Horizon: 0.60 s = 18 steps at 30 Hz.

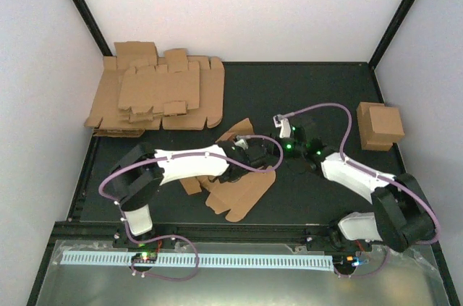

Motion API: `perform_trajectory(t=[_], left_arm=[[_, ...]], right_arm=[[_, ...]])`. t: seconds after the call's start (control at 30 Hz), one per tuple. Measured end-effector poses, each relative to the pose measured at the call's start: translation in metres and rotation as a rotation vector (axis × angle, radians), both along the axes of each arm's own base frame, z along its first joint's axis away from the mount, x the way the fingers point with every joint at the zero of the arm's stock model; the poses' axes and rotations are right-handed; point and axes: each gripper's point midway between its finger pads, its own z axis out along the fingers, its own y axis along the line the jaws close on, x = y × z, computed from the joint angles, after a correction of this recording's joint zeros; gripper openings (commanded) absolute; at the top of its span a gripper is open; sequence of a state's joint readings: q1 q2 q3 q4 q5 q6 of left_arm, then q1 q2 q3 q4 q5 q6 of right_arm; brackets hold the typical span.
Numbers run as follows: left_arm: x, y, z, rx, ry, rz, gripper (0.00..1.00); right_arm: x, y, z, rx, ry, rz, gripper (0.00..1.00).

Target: Fold the paper box

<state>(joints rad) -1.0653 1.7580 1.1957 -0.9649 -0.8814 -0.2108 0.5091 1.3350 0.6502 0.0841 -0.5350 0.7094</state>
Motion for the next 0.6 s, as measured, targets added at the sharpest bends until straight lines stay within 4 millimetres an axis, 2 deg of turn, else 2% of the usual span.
perform_trajectory(t=[0.17, 0.37, 0.6], left_arm=[[-0.005, -0.003, -0.002, 0.043, -0.058, 0.014, 0.02], [-0.009, -0.008, 0.002, 0.026, -0.099, 0.016, 0.02], [-0.013, -0.013, 0.003, 0.005, -0.111, 0.01, 0.03]], right_arm=[[-0.009, -0.001, 0.003, 0.125, 0.103, -0.074, 0.67], [0.001, 0.006, 0.011, 0.232, 0.173, -0.131, 0.68], [0.008, 0.024, 0.005, 0.295, 0.268, -0.15, 0.71]])
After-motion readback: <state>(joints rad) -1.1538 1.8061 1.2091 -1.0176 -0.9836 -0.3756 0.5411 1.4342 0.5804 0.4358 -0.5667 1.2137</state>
